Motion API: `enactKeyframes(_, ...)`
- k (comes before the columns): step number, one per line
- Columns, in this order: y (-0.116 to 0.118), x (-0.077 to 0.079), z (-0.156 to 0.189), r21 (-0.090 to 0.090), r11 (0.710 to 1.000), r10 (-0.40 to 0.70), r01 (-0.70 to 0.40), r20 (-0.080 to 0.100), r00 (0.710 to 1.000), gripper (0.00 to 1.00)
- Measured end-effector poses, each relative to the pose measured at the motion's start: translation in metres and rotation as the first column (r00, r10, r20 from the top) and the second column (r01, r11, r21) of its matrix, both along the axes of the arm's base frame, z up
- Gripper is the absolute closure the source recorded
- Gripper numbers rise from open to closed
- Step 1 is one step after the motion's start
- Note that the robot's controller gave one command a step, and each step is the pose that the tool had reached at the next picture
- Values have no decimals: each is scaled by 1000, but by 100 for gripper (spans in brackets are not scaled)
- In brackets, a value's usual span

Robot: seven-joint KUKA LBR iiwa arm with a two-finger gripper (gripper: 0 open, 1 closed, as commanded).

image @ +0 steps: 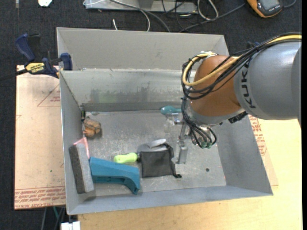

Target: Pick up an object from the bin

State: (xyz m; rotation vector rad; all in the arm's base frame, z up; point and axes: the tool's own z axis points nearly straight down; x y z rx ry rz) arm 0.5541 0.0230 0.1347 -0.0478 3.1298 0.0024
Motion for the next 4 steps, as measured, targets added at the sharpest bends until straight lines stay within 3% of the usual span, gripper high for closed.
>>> enactKeyframes(1, 0, 0, 0, 0, 1000, 0, 0, -1, 1000, 0)
enactKeyframes(2, 5, -11, -52, 1, 1000, -13, 13, 4, 1000, 0)
enactKeyframes(3, 12, -10, -63, 0, 1000, 24, -24, 9, 1000, 100)
enactKeyframes(4, 12, -10, -63, 0, 1000, 24, -24, 9, 1000, 100)
